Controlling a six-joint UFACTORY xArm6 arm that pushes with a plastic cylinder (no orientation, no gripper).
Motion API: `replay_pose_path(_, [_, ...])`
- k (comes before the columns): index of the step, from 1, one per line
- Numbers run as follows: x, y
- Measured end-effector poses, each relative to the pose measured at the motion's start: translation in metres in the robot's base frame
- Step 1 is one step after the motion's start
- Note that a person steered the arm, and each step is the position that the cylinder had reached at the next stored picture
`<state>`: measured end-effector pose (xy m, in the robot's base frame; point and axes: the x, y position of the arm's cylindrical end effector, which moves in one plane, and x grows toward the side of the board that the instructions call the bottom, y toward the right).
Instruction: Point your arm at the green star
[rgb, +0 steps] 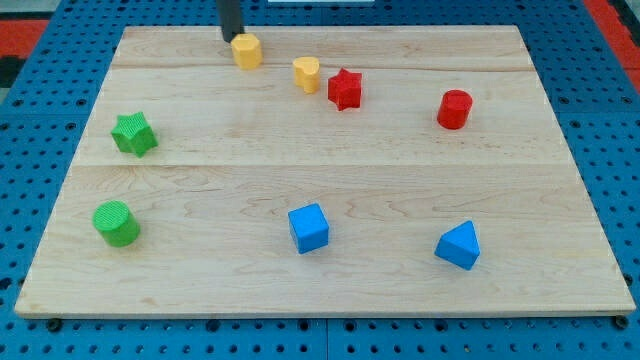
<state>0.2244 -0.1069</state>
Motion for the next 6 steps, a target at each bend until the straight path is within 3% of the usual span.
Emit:
replay_pose_path(2, [0.081, 0.021])
replay_pose_path(3, [0.101, 0.01])
replay_pose_path(6, [0.129, -0.109])
